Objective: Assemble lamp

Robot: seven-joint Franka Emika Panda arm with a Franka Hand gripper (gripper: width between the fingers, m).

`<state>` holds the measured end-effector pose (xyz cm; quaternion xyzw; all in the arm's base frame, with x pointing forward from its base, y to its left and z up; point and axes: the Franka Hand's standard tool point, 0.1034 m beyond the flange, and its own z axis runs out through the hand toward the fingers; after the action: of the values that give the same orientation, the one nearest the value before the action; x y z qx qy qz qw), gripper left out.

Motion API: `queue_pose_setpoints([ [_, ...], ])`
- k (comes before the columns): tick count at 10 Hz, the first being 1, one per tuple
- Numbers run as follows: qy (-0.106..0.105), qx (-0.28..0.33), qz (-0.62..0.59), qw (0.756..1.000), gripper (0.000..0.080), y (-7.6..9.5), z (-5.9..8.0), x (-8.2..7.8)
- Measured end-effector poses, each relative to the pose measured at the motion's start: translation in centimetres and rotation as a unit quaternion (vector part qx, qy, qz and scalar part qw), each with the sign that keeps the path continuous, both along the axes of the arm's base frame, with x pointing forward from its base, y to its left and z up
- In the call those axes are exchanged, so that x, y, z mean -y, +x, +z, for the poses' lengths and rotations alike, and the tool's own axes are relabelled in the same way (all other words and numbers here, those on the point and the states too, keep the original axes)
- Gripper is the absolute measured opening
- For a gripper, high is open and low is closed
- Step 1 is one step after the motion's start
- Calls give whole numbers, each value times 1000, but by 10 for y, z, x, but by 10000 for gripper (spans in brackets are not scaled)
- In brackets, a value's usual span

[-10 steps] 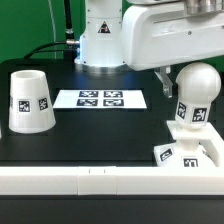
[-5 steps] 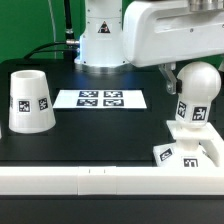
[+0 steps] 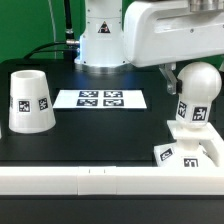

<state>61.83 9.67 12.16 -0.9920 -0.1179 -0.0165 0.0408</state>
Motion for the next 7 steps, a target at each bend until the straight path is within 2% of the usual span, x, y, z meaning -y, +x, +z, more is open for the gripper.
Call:
queue_pose_setpoints([
  [2, 26, -11, -103, 994, 580, 1, 1, 2],
  [7, 36, -19, -283, 958, 580, 4, 0, 4],
])
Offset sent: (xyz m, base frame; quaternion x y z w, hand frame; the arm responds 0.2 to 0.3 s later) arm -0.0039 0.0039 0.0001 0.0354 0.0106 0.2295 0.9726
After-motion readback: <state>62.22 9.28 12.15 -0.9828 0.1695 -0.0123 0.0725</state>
